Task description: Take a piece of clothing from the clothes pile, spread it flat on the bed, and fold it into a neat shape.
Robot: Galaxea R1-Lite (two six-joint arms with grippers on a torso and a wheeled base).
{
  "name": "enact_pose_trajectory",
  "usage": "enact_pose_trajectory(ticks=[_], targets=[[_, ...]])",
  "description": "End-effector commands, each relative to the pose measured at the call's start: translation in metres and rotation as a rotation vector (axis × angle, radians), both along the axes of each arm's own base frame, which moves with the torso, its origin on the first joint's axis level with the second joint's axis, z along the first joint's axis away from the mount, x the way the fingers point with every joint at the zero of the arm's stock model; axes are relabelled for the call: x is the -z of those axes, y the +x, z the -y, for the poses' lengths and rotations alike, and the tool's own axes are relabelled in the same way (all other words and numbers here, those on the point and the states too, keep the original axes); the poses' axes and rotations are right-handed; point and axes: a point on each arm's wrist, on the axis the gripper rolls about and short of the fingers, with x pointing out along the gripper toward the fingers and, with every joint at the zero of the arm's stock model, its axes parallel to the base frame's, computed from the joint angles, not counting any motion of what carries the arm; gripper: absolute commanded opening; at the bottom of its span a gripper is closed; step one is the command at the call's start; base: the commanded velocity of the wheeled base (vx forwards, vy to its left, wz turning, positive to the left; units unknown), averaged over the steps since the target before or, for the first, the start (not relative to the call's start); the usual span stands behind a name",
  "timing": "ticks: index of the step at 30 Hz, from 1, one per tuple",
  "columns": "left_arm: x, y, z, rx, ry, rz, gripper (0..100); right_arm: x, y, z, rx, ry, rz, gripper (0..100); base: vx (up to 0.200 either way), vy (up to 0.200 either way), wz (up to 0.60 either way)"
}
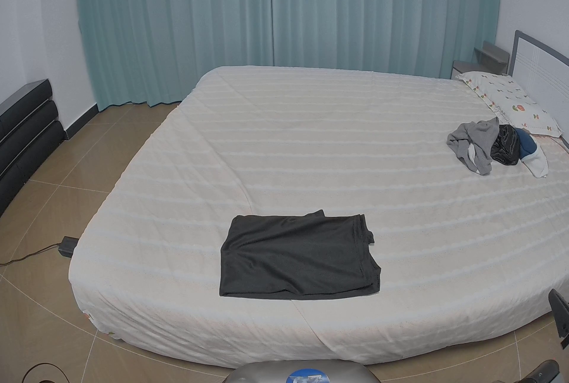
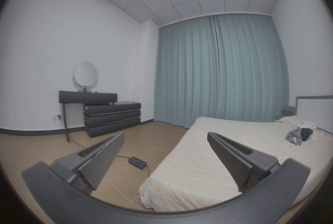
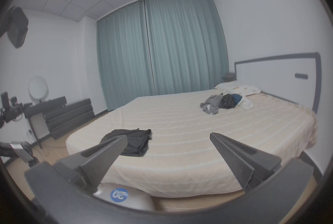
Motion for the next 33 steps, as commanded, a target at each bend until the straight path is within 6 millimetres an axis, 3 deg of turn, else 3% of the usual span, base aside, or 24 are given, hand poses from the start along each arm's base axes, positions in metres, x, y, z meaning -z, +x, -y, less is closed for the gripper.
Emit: enact_pose_trajectory(ticks=[1,8,12,17,21,23,30,33], targets=[[0.011,-0.029,0.002,-0.139,0.026,0.102,100,0.005,-0.017,0.000,0.077,-0.084,0.074,100,0.000,0.000,0.00],[0.018,-0.039,0.004,-0.166,0.030,0.116,100,0.019,-0.034,0.000,0.086,-0.115,0.110,100,0.000,0.000,0.00],[0.025,-0.044,0.003,-0.145,0.028,0.149,100,0.017,-0.035,0.000,0.086,-0.115,0.148,100,0.000,0.000,0.00],[0.042,-0.029,0.003,-0.115,0.012,0.189,100,0.024,-0.025,-0.001,0.078,-0.120,0.216,100,0.000,0.000,0.00],[0.064,-0.014,0.005,-0.056,0.058,0.212,100,0.047,-0.008,-0.001,0.073,-0.170,0.313,100,0.000,0.000,0.00],[0.070,-0.011,0.005,-0.043,0.075,0.209,100,0.048,-0.007,-0.001,0.054,-0.205,0.342,100,0.000,0.000,0.00],[0.080,-0.008,0.006,0.024,0.063,0.122,100,0.064,-0.004,-0.001,0.039,-0.199,0.177,100,0.000,0.000,0.00],[0.084,-0.007,0.007,0.048,0.058,0.082,100,0.064,-0.004,-0.002,0.035,-0.197,0.182,100,0.000,0.000,0.00]])
